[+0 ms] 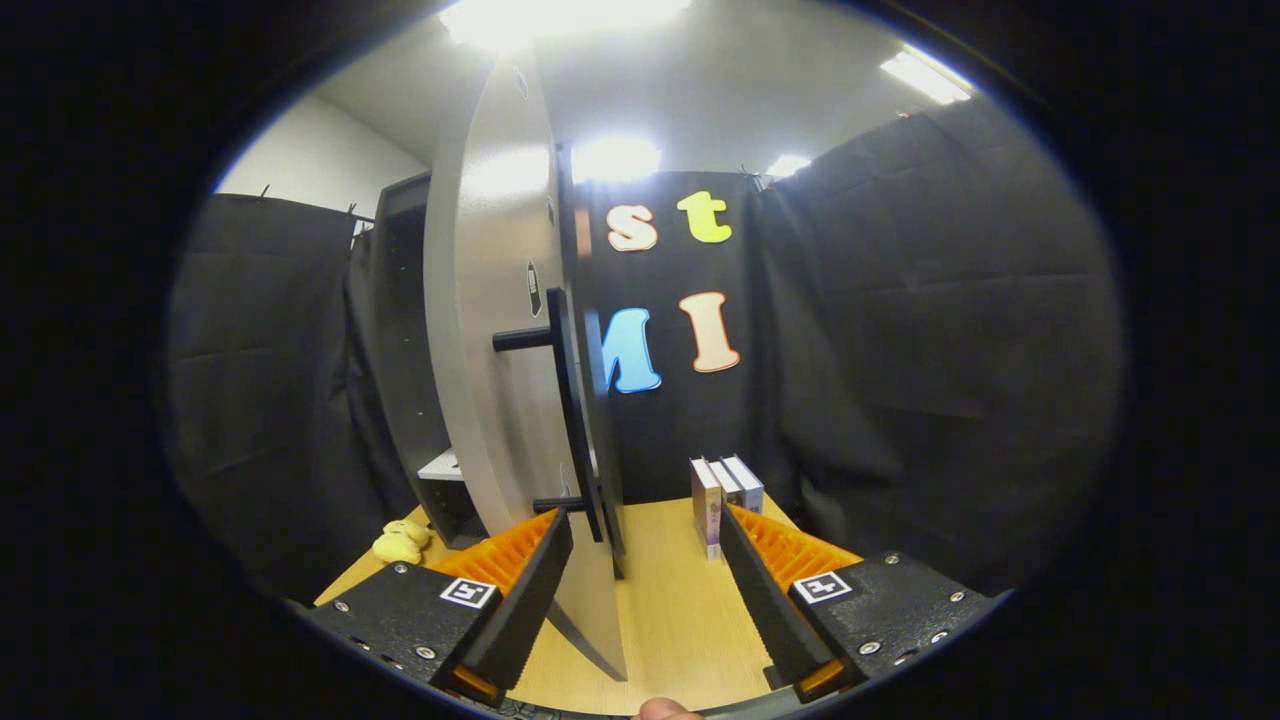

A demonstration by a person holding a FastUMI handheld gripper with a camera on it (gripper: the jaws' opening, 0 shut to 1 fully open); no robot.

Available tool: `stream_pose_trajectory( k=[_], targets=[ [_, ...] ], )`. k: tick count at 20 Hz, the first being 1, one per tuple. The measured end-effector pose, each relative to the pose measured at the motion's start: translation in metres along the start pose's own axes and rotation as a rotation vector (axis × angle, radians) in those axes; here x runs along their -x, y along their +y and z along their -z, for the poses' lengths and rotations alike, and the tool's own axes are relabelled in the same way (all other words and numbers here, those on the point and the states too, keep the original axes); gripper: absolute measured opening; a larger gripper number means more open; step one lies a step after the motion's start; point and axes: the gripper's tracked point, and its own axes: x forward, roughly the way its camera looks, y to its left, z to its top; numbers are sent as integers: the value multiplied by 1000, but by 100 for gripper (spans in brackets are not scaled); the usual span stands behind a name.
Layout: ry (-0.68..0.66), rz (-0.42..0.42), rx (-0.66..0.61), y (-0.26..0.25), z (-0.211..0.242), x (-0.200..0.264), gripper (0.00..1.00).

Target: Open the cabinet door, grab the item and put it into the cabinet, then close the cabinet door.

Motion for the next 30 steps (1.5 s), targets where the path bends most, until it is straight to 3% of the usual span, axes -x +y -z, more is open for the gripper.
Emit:
stream_pose_trajectory(
  k=[5, 10, 16, 20, 24, 30],
  targets=[
    [2, 89, -28, 21, 48, 34, 93],
    [32, 79, -40, 95, 152, 53, 93],
    [101, -12, -26, 198, 286, 9, 93],
    [100, -27, 60, 226, 349, -32, 94],
    [15, -96, 50, 242, 351, -35, 94],
    [28, -90, 40, 236, 344, -33, 94]
  ],
)
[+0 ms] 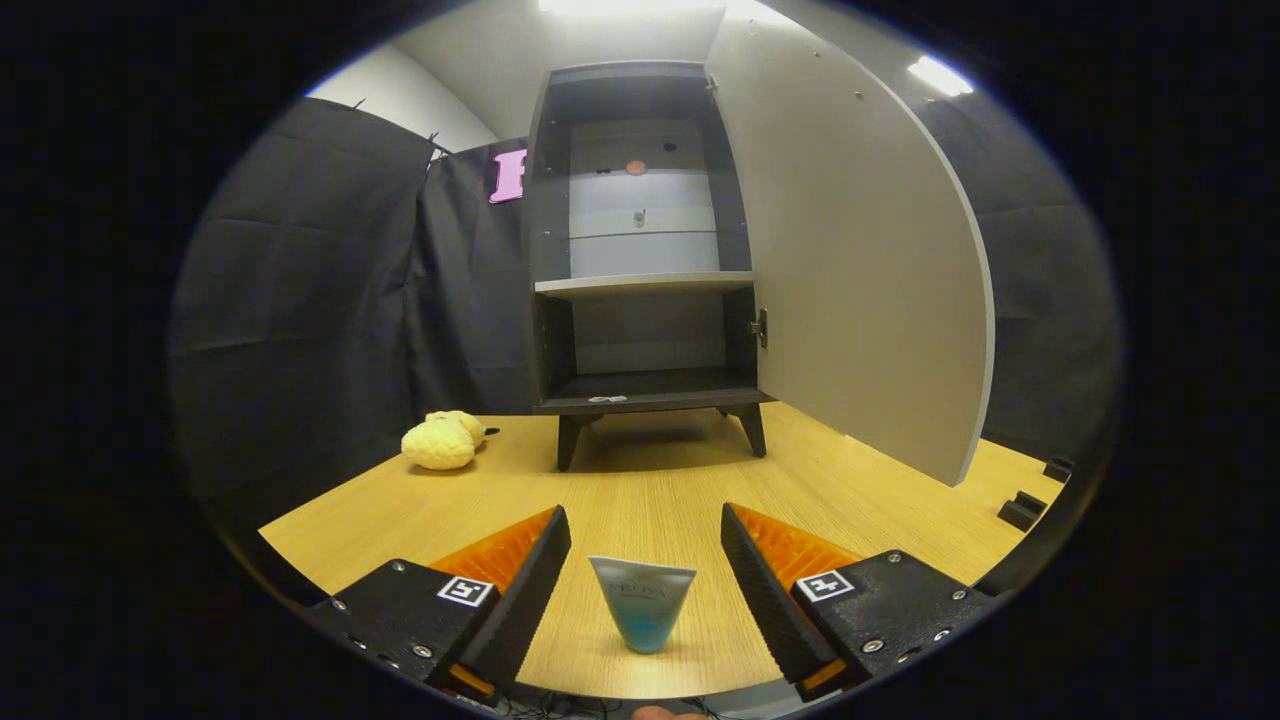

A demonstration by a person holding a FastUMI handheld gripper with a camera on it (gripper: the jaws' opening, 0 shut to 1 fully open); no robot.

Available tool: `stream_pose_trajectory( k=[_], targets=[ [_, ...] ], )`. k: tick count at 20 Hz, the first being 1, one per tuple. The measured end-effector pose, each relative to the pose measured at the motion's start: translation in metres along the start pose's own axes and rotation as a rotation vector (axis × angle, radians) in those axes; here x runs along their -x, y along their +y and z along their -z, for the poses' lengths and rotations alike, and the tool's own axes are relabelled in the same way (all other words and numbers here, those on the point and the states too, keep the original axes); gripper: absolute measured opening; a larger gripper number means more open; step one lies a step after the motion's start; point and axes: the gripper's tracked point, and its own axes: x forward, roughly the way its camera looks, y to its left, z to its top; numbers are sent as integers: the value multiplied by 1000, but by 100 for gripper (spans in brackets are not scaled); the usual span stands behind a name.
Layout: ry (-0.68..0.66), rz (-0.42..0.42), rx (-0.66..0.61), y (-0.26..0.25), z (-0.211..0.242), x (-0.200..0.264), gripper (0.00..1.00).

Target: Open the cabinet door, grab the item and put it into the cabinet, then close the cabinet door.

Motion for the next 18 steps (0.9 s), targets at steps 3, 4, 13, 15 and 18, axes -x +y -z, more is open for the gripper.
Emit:
stream_pose_trajectory(
  k=[3, 4, 13, 15, 18],
  targets=[
    [35, 36, -37, -3, 23, -1, 94],
    [64, 41, -48, -1, 38, -1, 94],
    [165, 96, -31, -7, 124, -43, 76],
    [177, 83, -7, -11, 124, -39, 44],
    [194, 94, -9, -17, 117, -44, 41]
  ],
)
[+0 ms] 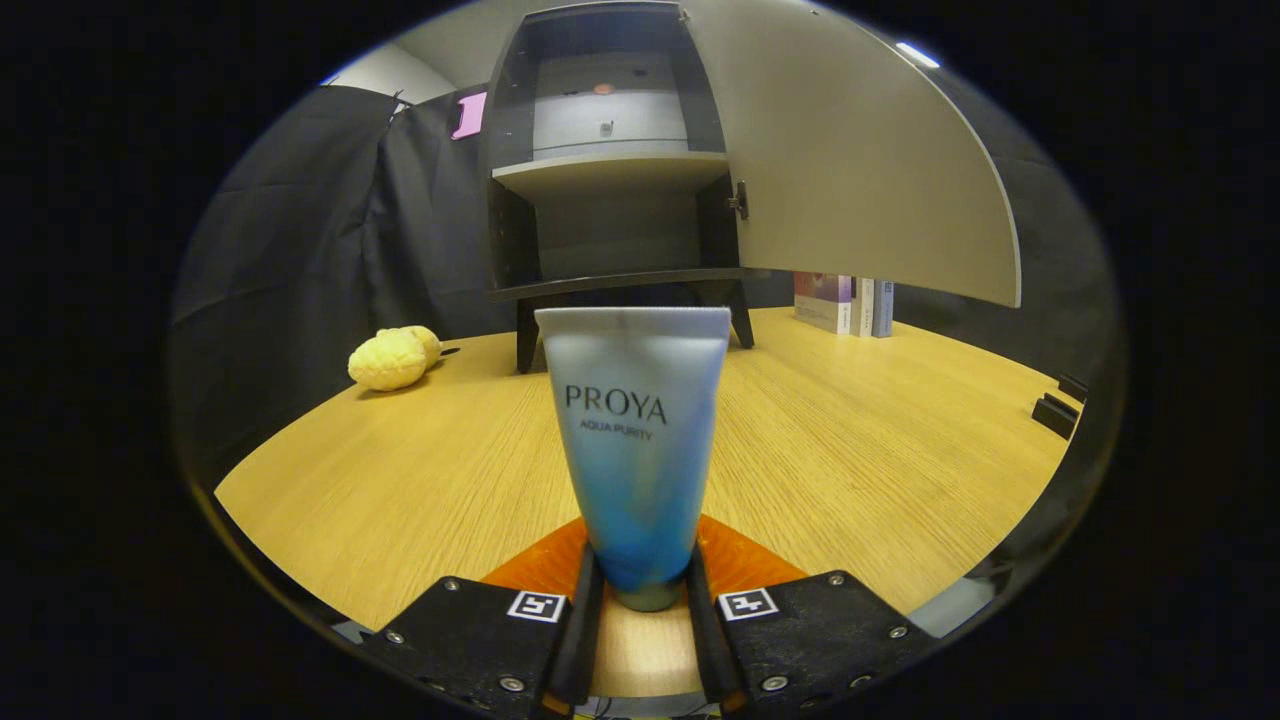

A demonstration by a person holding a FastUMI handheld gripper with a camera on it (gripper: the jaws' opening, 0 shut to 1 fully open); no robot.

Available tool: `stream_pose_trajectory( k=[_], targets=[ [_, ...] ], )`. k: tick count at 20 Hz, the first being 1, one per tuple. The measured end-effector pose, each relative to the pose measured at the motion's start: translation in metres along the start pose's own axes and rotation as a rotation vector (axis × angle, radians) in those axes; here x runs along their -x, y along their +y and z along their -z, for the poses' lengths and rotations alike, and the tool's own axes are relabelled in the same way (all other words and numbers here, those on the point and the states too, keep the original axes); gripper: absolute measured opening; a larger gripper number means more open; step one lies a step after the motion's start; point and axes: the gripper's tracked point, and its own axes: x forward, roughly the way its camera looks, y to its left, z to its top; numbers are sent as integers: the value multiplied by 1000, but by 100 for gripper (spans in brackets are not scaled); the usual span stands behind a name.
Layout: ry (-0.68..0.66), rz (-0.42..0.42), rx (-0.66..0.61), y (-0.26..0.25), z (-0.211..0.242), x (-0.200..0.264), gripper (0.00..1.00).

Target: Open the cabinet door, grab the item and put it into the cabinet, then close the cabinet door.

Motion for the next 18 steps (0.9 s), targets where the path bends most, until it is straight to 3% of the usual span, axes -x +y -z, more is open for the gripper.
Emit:
stream_pose_trajectory(
  k=[18],
  targets=[
    [-113, -78, 89, 31, -275, -1, 41]
  ],
)
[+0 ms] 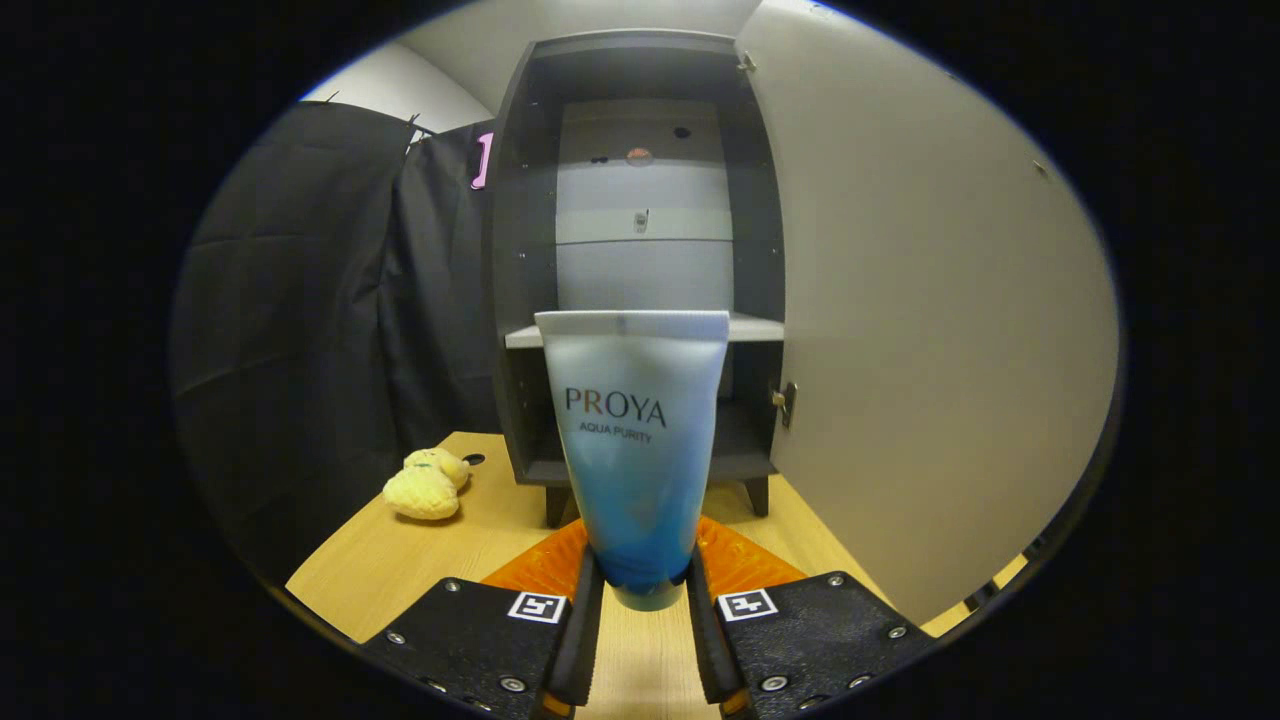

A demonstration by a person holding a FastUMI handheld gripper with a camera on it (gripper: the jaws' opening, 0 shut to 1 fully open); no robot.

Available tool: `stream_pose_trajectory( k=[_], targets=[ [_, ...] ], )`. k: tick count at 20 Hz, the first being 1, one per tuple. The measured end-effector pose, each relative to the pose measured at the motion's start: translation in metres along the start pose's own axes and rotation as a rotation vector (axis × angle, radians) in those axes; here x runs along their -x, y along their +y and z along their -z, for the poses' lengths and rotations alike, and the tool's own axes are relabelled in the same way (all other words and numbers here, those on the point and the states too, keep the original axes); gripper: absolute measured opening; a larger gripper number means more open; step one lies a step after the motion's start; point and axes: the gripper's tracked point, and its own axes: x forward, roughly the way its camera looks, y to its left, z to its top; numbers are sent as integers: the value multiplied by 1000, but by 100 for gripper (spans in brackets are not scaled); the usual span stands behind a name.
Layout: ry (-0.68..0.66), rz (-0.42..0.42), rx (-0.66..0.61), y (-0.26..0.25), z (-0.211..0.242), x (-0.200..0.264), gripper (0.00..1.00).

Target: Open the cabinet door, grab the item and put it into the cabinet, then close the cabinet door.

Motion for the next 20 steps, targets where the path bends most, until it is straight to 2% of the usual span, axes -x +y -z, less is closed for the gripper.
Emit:
stream_pose_trajectory(
  k=[5, 12, 16, 20],
  targets=[
    [-52, -27, 47, 0, -80, -37, 41],
    [-110, -55, 76, 3, -171, -122, 41],
    [-125, -59, 78, 2, -198, -182, 41],
    [-128, -54, 70, -3, -203, -239, 41]
  ],
)
